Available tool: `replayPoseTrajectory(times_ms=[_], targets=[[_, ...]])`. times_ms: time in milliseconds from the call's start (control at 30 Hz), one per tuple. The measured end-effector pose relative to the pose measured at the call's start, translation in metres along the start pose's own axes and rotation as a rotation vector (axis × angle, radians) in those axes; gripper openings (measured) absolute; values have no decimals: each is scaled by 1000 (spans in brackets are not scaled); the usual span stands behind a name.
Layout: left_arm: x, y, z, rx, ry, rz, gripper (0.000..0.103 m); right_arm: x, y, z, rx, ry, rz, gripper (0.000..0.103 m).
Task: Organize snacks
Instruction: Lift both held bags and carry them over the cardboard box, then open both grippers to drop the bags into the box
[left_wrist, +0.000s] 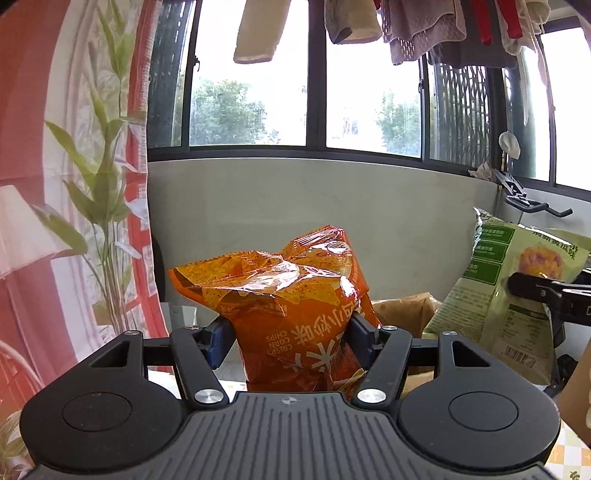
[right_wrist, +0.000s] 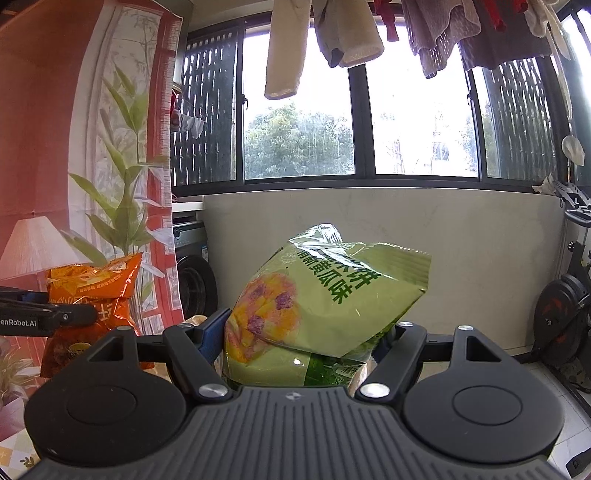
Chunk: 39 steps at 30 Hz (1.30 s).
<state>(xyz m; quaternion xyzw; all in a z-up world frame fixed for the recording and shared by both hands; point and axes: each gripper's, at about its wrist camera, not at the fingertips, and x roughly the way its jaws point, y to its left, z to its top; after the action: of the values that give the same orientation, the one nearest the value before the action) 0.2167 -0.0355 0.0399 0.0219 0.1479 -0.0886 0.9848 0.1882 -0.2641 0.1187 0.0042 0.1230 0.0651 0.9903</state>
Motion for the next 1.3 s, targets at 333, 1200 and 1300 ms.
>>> replayPoseTrajectory(times_ms=[333, 1200, 1300], targets=[[32, -7, 10, 21, 10, 9, 66, 30, -8, 3, -3, 1, 12, 75], [148, -28, 2, 73, 109, 17, 72, 133, -11, -40, -2, 122, 10, 77], [152, -28, -2, 77, 120, 6, 83, 135, -14, -44, 22, 145, -6, 81]])
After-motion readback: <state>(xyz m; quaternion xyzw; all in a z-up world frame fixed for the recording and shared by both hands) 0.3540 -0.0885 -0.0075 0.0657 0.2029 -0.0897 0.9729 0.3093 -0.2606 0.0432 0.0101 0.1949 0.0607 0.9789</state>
